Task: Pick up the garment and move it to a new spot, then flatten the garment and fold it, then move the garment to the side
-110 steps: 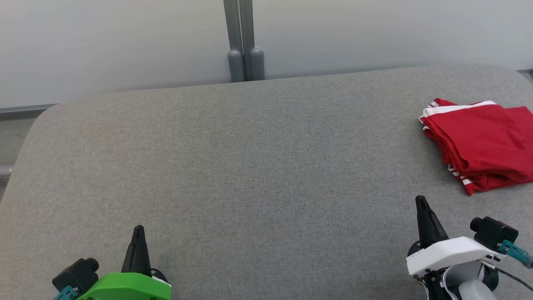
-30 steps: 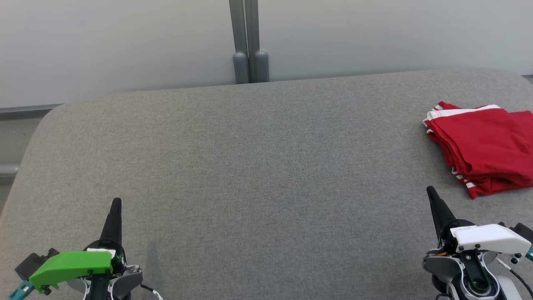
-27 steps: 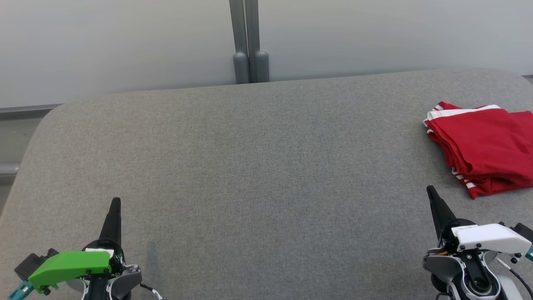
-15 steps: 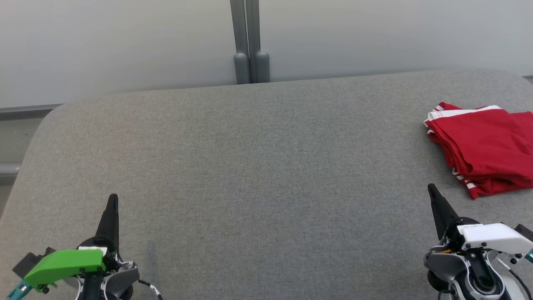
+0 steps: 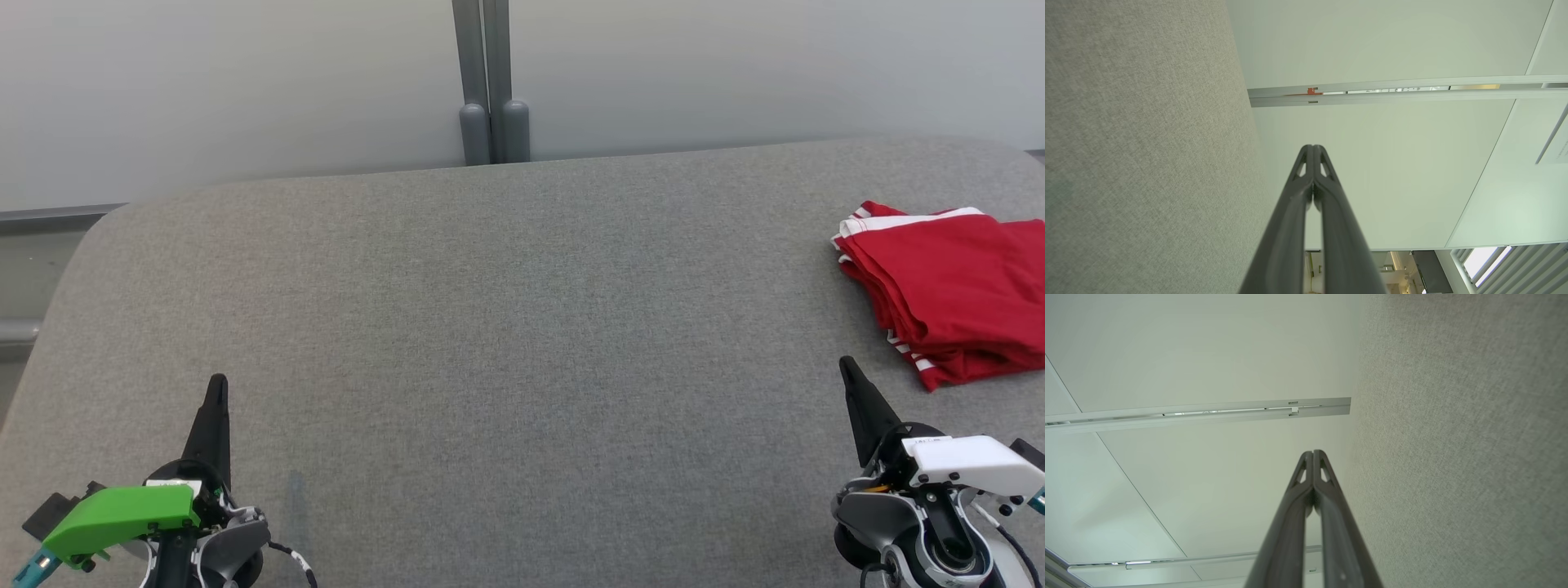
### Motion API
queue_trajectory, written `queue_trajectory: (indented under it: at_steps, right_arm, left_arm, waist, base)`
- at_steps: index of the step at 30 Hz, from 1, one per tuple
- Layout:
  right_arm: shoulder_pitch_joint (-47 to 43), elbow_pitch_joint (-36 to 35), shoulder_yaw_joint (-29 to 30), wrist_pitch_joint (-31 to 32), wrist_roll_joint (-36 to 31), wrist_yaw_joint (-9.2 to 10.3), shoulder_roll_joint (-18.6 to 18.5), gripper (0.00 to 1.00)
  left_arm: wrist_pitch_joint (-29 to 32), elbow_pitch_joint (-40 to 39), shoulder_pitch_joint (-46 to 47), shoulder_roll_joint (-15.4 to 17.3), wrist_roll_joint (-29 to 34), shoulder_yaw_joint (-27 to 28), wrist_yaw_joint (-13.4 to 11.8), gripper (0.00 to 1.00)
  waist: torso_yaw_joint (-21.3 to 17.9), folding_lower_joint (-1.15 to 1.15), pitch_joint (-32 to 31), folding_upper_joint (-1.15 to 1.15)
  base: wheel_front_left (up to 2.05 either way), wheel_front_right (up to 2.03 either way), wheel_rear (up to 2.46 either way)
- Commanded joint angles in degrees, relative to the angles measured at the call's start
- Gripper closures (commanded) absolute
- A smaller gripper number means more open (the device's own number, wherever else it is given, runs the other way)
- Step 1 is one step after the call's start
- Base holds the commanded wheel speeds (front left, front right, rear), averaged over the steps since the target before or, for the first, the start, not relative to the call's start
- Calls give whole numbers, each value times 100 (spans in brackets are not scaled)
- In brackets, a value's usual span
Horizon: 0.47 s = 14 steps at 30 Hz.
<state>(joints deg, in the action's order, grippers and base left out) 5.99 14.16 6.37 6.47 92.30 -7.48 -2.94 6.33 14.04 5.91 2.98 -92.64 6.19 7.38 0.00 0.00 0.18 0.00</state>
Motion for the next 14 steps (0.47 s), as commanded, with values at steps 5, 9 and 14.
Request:
queue_trajectory:
  at_steps: [5,9,14]
  right_arm:
    - [38,-28,14,11,40,-2,-14,100]
    - [39,-28,15,13,38,-2,-13,100]
    - [39,-27,16,15,36,-2,-12,100]
  left_arm:
    - [9,3,60,25,1,25,33,100]
    - [11,4,60,23,4,28,33,100]
    - [14,2,61,21,7,30,33,100]
  waist:
    - [0,0,0,0]
    - [0,0,0,0]
    - [0,0,0,0]
  base:
    - [0,0,0]
    - [0,0,0]
    - [0,0,0]
